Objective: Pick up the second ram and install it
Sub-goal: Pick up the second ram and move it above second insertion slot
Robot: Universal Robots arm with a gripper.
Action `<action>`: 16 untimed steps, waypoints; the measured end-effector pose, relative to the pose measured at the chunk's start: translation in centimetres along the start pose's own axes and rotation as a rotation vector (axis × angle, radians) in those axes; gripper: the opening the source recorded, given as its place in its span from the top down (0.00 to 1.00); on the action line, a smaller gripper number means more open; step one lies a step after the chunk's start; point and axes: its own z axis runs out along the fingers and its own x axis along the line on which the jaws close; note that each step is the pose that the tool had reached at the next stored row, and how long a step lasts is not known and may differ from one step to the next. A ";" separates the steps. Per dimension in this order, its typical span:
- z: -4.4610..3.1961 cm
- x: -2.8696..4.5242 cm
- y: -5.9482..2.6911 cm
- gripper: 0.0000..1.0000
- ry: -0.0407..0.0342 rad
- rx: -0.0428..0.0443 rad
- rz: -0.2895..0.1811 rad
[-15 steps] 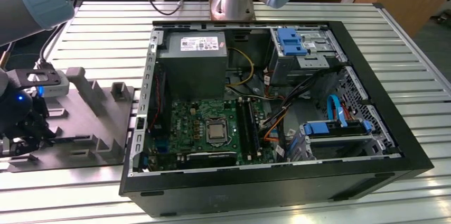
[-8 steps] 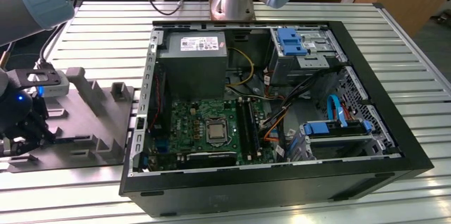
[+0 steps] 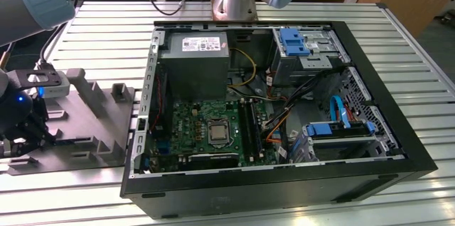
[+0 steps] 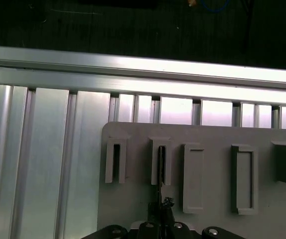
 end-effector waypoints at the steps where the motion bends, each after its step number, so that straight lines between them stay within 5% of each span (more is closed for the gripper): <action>1: 0.00 0.00 0.00 0.87 0.0000 0.0000 0.000; 16: 0.02 0.00 0.00 0.87 -0.0008 0.0012 0.020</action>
